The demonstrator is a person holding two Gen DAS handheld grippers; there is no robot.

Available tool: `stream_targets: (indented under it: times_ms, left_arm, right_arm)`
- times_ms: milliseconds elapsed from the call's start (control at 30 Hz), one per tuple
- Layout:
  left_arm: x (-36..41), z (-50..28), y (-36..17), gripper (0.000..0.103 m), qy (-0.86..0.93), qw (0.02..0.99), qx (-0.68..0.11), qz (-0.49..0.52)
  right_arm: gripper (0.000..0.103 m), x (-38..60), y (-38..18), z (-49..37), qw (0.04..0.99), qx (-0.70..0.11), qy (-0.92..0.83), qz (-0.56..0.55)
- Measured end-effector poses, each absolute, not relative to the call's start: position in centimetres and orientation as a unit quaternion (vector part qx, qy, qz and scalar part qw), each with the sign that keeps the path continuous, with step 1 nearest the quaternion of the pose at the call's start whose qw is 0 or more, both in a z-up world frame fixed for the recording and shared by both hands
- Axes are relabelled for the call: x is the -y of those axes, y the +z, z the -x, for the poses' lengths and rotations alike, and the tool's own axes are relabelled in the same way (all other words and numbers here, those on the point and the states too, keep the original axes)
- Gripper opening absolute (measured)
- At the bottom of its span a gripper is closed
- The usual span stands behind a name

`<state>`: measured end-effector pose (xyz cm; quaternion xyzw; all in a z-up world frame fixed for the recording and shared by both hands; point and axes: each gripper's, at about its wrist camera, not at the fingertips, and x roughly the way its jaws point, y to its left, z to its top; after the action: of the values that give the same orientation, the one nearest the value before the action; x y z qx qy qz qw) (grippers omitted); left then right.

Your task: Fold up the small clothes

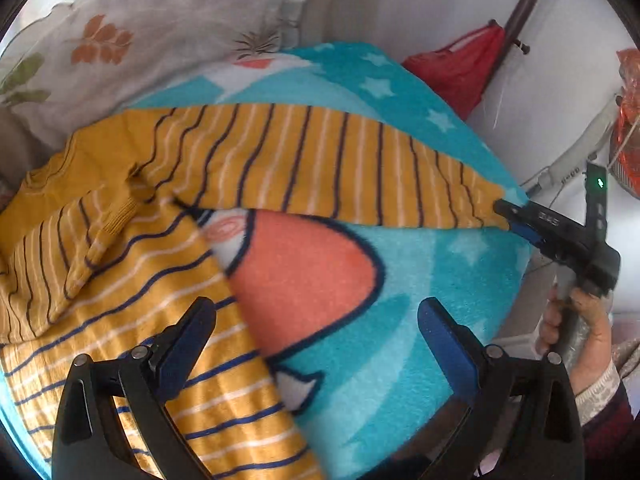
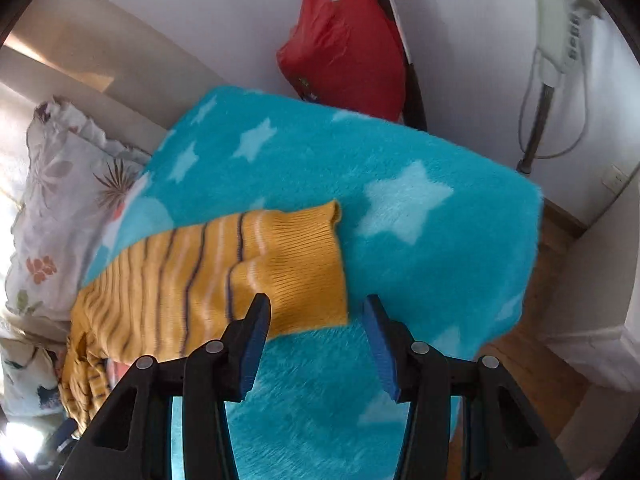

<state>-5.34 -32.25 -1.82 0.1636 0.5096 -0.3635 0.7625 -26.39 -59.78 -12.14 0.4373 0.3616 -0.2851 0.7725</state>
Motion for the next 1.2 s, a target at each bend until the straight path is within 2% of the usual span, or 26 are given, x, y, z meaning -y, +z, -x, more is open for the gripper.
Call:
stream_targets:
  times_ms: [67,100,133,167,267,333,467,567,667,767,900,967,1033,1100,1200]
  left_arm:
    - [32.4,5.6,-1.4,0.101,-0.359,0.769,-0.498,-0.178]
    - [32.1,5.6,-1.2,0.101,-0.354,0.773,-0.494,-0.182]
    - [31.9,5.4,-1.1,0.101,-0.349,0.777,-0.491,-0.182]
    - [31.3,5.1,-0.9,0.101,-0.341,0.782,-0.489,-0.18]
    - [28.2,3.6,-0.4,0.101,-0.309,0.799,-0.493,-0.152]
    - [25.3,2.7,-0.1,0.101,-0.285,0.808,-0.5,-0.122]
    - [18.5,0.7,-0.1,0.101,-0.242,0.824,-0.509,-0.058]
    - [12.1,-0.5,0.0,0.101,-0.193,0.838,-0.511,0.001]
    - [5.7,-1.2,-0.2,0.101,-0.142,0.845,-0.513,0.046]
    - [0.3,-1.4,-0.6,0.101,-0.104,0.848,-0.513,0.083]
    - [-4.1,-1.5,-1.6,0.101,-0.089,0.842,-0.52,0.115]
    - [-4.8,-1.6,-2.2,0.101,-0.092,0.838,-0.524,0.12]
    - [-4.5,-1.9,-2.9,0.101,-0.105,0.835,-0.528,0.117]
    - [-3.0,-2.5,-3.7,0.101,-0.126,0.83,-0.531,0.11]
    - [-0.3,-3.9,-5.1,0.101,-0.154,0.826,-0.535,0.089]
  right_arm:
    - [0.052,59.9,-12.0,25.2,0.782,-0.368,-0.286,-0.415]
    - [0.046,60.0,-11.9,24.5,0.787,-0.37,-0.274,-0.41]
    - [0.022,59.8,-12.2,23.9,0.789,-0.374,-0.27,-0.406]
    - [0.015,59.8,-12.2,23.2,0.791,-0.382,-0.263,-0.399]
    - [0.011,59.3,-11.7,21.5,0.796,-0.397,-0.254,-0.381]
    - [0.011,58.5,-9.7,20.8,0.809,-0.38,-0.231,-0.384]
    - [0.011,54.2,-4.4,17.1,0.846,-0.35,-0.129,-0.382]
    - [0.01,47.4,-0.8,11.7,0.864,-0.347,-0.004,-0.365]
    - [0.01,39.4,0.5,7.1,0.859,-0.364,0.107,-0.343]
    - [0.011,30.1,-0.4,2.8,0.836,-0.4,0.201,-0.317]
    - [0.03,21.1,-4.4,-0.5,0.791,-0.482,0.252,-0.281]
    - [0.033,19.7,-5.3,0.0,0.786,-0.488,0.251,-0.286]
    - [0.043,20.3,-5.6,1.2,0.784,-0.484,0.237,-0.307]
    - [0.048,22.1,-5.5,2.4,0.792,-0.476,0.211,-0.318]
    - [0.049,25.6,-5.6,4.7,0.8,-0.473,0.16,-0.333]
